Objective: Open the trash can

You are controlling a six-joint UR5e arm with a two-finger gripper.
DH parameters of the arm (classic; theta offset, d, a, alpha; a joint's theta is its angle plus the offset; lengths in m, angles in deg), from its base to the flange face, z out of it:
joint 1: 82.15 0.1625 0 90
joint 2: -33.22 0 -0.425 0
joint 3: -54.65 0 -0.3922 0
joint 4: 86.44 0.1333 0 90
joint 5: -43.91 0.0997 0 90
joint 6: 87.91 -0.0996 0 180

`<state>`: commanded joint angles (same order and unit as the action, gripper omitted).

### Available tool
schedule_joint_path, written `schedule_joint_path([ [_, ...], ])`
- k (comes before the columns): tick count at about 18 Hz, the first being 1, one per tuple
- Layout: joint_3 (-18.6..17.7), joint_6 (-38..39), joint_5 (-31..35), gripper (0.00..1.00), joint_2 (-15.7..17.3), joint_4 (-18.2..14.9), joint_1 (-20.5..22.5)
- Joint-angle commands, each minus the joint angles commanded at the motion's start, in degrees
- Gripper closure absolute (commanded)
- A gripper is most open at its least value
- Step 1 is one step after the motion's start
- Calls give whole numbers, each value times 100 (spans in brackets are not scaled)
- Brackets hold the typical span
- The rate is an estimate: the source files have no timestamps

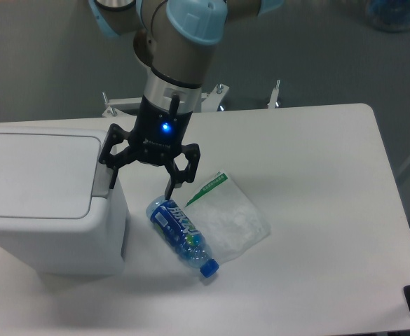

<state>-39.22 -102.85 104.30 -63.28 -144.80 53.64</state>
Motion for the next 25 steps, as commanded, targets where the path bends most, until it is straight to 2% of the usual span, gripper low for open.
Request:
schedule_joint_path([
  [25, -97, 0, -106, 0, 0, 9, 0],
])
